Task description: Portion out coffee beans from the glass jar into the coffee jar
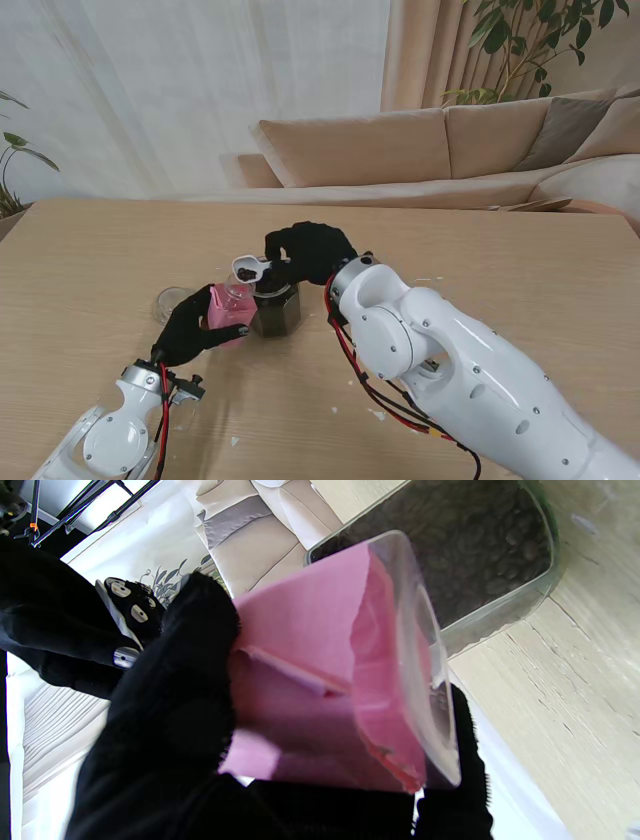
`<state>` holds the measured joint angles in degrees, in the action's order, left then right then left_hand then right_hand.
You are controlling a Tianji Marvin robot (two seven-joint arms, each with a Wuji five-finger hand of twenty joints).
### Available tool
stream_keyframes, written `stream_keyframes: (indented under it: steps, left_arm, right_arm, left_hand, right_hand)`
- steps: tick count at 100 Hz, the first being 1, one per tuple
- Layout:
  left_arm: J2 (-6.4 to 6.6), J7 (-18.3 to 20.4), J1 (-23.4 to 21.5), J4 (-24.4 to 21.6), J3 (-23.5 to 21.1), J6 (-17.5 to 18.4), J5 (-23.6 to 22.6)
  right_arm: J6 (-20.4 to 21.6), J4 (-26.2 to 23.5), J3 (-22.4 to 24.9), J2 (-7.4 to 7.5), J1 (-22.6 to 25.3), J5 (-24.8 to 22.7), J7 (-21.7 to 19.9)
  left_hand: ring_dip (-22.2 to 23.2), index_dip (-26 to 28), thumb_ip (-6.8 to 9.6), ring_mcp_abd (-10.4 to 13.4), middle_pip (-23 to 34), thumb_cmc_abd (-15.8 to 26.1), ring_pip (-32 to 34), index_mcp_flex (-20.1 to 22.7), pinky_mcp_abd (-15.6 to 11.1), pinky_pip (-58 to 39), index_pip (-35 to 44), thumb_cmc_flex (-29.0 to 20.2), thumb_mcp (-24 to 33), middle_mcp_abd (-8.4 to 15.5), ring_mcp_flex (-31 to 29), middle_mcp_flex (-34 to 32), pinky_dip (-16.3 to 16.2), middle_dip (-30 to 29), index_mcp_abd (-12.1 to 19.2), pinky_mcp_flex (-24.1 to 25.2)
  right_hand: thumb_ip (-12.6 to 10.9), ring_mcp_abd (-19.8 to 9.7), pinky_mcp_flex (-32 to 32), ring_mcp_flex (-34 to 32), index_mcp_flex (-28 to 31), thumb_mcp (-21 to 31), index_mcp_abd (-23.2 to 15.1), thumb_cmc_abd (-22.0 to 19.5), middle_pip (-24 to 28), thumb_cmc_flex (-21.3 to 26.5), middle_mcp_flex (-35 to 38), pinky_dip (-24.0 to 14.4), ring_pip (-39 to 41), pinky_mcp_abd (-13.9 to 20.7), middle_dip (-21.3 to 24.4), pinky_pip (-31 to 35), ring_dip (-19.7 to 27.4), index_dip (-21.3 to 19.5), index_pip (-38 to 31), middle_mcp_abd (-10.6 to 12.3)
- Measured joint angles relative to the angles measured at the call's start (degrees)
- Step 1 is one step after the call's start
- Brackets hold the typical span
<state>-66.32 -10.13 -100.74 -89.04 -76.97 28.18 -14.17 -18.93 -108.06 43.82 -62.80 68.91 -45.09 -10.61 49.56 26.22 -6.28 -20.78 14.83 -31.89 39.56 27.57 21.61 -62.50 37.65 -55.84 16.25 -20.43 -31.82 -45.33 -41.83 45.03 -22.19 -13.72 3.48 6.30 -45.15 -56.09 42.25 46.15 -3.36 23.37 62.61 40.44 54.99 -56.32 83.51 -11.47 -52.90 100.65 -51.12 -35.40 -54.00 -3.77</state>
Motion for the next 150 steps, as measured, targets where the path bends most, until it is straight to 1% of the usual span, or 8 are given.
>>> stream_keyframes:
  steps: [18, 29, 53, 74, 100, 114, 119, 150]
  left_arm:
    - [-0.03, -0.1, 0.0, -0.2, 0.0, -0.4, 0.0]
    - [-0.06, -0.2, 0.0, -0.4, 0.0, -0.6, 0.1]
    - [-0.13, -0.5, -0.1, -0.8, 0.3, -1.5, 0.3]
    - [-0.17, -0.4, -0.1, -1.1, 0.5, -2.0, 0.9]
    - [-0.21, -0.2, -0.3, -1.4, 0.5, -2.1, 1.6]
    - [-0.21, 0.3, -0.4, -1.7, 0.4, -2.2, 2.9]
    - [-0.21, 0.4, -0.5, -1.8, 0.4, -2.2, 3.0]
    - [-0.24, 0.4, -0.6, -2.0, 0.5, -2.3, 3.3]
  right_arm:
    - [1.0, 0.0, 0.0, -0.15, 1.0, -2.8, 1.8]
    - [1.5, 0.0, -0.3, -0.20, 1.5, -5.7, 3.3]
    - [2.1, 0.0, -0.8, -0.36, 2.3, -8.6, 5.6]
    - [2.3, 0.0, -1.6, -0.37, 2.7, -14.3, 7.3]
    - [2.1, -0.2, -2.3, -0.37, 3.1, -16.9, 8.8]
    - [2.0, -0.3, -2.6, -0.37, 3.4, -18.5, 9.9]
    - [2.0, -0.3, -2.7, -0.37, 3.5, -19.1, 10.2]
    - [1.8, -0.7, -2.7, -0.37, 4.4, -20.6, 10.9]
  left_hand:
    - [0.0, 0.0, 0.00, 0.0, 0.0, 0.0, 0.0, 0.0, 0.0, 0.0, 0.0, 0.0, 0.0, 0.0, 0.0, 0.0, 0.0, 0.0, 0.0, 0.0]
    - [0.0, 0.0, 0.00, 0.0, 0.0, 0.0, 0.0, 0.0, 0.0, 0.0, 0.0, 0.0, 0.0, 0.0, 0.0, 0.0, 0.0, 0.0, 0.0, 0.0]
    - [0.0, 0.0, 0.00, 0.0, 0.0, 0.0, 0.0, 0.0, 0.0, 0.0, 0.0, 0.0, 0.0, 0.0, 0.0, 0.0, 0.0, 0.0, 0.0, 0.0]
    - [0.0, 0.0, 0.00, 0.0, 0.0, 0.0, 0.0, 0.0, 0.0, 0.0, 0.0, 0.0, 0.0, 0.0, 0.0, 0.0, 0.0, 0.0, 0.0, 0.0]
    - [0.0, 0.0, 0.00, 0.0, 0.0, 0.0, 0.0, 0.0, 0.0, 0.0, 0.0, 0.0, 0.0, 0.0, 0.0, 0.0, 0.0, 0.0, 0.0, 0.0]
    - [0.0, 0.0, 0.00, 0.0, 0.0, 0.0, 0.0, 0.0, 0.0, 0.0, 0.0, 0.0, 0.0, 0.0, 0.0, 0.0, 0.0, 0.0, 0.0, 0.0]
    - [0.0, 0.0, 0.00, 0.0, 0.0, 0.0, 0.0, 0.0, 0.0, 0.0, 0.0, 0.0, 0.0, 0.0, 0.0, 0.0, 0.0, 0.0, 0.0, 0.0]
    - [0.0, 0.0, 0.00, 0.0, 0.0, 0.0, 0.0, 0.0, 0.0, 0.0, 0.0, 0.0, 0.0, 0.0, 0.0, 0.0, 0.0, 0.0, 0.0, 0.0]
  right_hand:
    - [0.0, 0.0, -0.2, 0.0, 0.0, 0.0, 0.0, 0.0, 0.0, 0.0, 0.0, 0.0, 0.2, 0.0, 0.0, 0.0, 0.0, 0.0, 0.0, 0.0]
    - [0.0, 0.0, -0.6, -0.1, 0.0, 0.0, 0.0, 0.0, 0.0, 0.0, 0.0, 0.0, 0.4, 0.0, 0.0, 0.0, 0.0, -0.1, 0.0, 0.0]
    - [0.0, 0.0, -1.1, -0.7, 0.0, 0.0, 0.0, 0.0, 0.6, 0.0, 0.0, 0.0, 0.4, 0.0, -0.1, 0.0, 0.0, -0.1, 0.0, 0.1]
    - [0.0, 0.0, -1.4, -0.7, 0.0, 0.0, 0.0, 0.0, 0.6, 0.0, 0.0, 0.0, 0.4, 0.0, -0.1, 0.1, 0.0, -0.1, 0.0, 0.1]
    - [0.0, -0.2, -1.9, -1.3, 0.0, 0.0, 0.0, 0.0, 0.6, 0.0, 0.0, 0.0, 0.4, 0.0, -0.1, 0.2, 0.0, -0.1, 0.0, 0.1]
    - [0.0, -0.2, -2.2, -1.3, 0.0, 0.0, 0.0, 0.0, 0.6, 0.0, 0.0, 0.2, 0.4, 0.1, -0.1, 0.2, 0.0, -0.1, 0.0, 0.5]
    - [0.0, -0.7, -2.3, -1.4, 0.0, 0.0, 0.0, 0.0, 0.6, 0.0, 0.0, 0.6, 0.4, 0.5, -0.1, 0.2, 0.0, -0.1, 0.0, 0.6]
    - [0.0, -0.7, -2.4, -1.4, 0.0, 0.0, 0.0, 0.0, 0.6, 0.0, 0.6, 0.9, 0.5, 0.6, -0.1, 0.2, 0.0, -0.1, 0.0, 0.8]
